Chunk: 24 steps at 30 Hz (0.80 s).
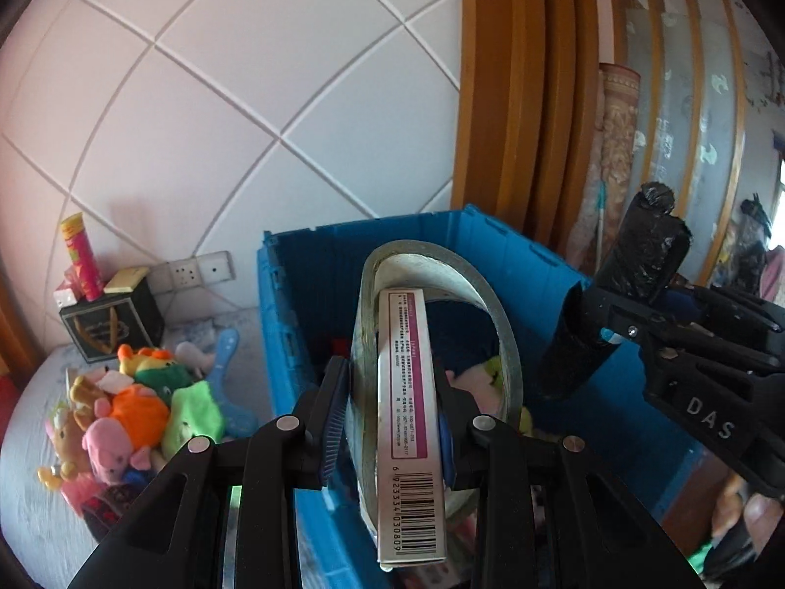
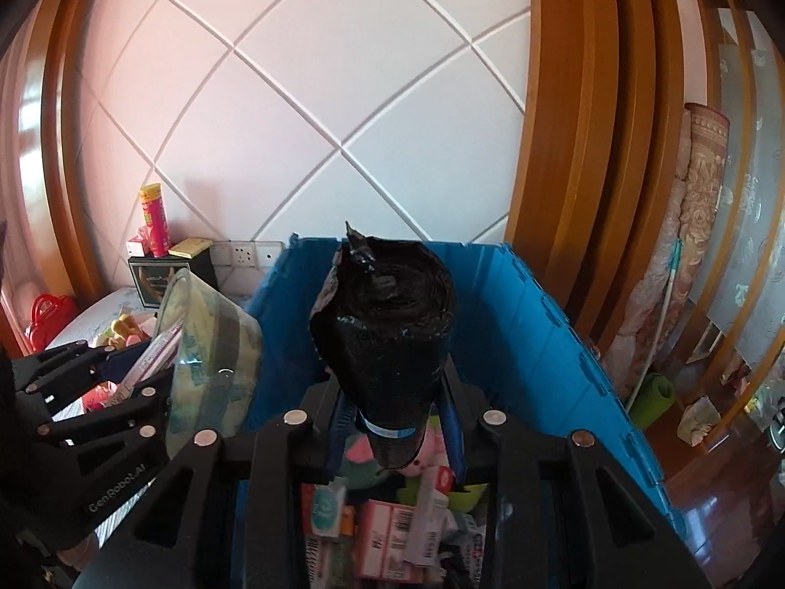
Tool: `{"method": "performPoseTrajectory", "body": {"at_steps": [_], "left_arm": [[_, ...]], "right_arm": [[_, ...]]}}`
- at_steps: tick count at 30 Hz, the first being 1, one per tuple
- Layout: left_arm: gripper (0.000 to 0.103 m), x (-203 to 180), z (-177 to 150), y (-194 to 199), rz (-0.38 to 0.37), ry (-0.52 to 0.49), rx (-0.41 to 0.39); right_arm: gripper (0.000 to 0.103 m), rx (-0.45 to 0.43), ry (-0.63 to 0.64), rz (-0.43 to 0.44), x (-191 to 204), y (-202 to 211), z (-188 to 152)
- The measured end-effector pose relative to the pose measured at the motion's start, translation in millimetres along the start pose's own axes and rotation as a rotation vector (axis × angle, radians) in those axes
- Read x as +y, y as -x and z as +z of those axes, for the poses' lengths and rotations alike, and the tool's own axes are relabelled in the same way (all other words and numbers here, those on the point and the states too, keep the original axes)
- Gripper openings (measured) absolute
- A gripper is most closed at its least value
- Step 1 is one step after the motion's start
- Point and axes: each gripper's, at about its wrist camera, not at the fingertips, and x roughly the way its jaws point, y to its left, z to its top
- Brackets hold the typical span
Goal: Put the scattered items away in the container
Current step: 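Open both tools to drop the held items into the crate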
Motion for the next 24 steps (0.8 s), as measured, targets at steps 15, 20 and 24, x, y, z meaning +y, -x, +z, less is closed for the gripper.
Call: {"method": "performPoseTrajectory", "body": {"at_steps": [15,20,24], "left_arm": [[0.03,-87.6,-28.0,-58.4,0.112,-0.064,0.174],[0.03,-82.9,-27.7,-61.0,0.12,-0.054,0.175],[0.034,-80.6,-27.5,-56.5,0.121,-0.043,0.153]], "right_arm": [[0.031,0.215,-0.015,0.068,-81.6,-61.5,-58.7],[0.031,0.222,0.004,0.076,-81.9,-61.2,-57.9],[0.032,0.222,0.013,0.075,-84.3,-55.8,-56.4]]}}
